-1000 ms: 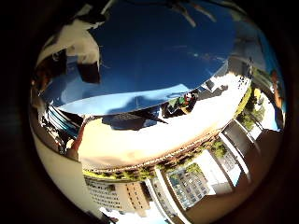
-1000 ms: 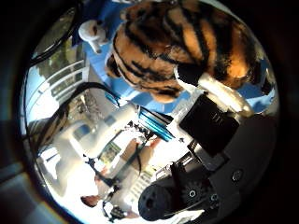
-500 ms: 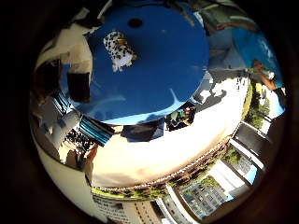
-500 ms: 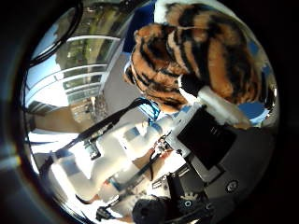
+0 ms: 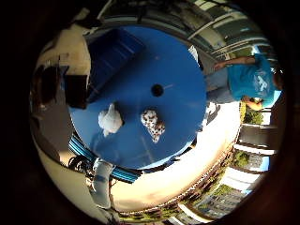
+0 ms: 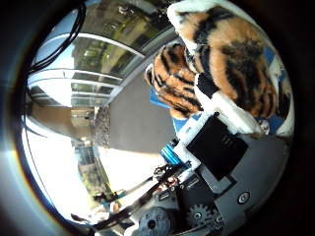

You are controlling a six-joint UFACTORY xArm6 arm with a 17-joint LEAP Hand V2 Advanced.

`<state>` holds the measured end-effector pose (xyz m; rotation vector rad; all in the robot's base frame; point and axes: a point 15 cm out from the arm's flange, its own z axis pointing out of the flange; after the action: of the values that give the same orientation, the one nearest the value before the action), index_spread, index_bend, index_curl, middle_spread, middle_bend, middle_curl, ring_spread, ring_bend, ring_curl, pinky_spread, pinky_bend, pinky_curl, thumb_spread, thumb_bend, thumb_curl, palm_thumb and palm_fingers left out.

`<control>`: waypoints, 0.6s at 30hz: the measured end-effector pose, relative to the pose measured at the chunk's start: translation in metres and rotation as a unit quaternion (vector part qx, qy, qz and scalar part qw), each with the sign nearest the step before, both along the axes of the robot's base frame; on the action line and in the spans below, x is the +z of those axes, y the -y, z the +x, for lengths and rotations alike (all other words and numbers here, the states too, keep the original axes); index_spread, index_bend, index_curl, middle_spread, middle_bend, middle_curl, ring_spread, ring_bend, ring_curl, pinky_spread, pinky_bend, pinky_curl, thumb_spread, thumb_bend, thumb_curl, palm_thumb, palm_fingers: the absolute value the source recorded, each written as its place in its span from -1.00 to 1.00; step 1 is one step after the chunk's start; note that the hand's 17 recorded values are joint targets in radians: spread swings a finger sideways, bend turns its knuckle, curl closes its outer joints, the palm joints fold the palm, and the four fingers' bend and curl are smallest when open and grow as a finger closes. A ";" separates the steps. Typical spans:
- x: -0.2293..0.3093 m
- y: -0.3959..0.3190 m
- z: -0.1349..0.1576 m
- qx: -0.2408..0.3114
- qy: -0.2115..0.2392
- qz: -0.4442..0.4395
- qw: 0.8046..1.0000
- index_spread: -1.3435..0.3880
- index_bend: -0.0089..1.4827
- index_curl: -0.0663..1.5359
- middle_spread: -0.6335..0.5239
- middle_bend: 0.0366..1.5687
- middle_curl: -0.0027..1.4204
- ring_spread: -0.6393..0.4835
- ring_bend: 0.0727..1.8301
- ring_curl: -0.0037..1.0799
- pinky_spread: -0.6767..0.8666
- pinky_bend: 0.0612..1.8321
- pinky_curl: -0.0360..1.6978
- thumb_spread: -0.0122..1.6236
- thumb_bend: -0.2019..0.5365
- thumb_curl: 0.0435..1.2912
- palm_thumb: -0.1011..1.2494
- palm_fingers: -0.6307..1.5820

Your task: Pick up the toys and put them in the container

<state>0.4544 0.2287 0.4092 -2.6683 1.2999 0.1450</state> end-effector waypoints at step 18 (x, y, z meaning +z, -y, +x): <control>-0.114 -0.066 0.034 -0.006 -0.022 -0.042 0.999 -0.87 -0.23 0.83 -0.28 0.74 0.57 -0.07 0.75 0.58 0.02 0.77 0.07 0.30 -0.56 0.28 0.39 0.14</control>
<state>0.4888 0.2945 0.2950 -2.7409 1.3651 0.1525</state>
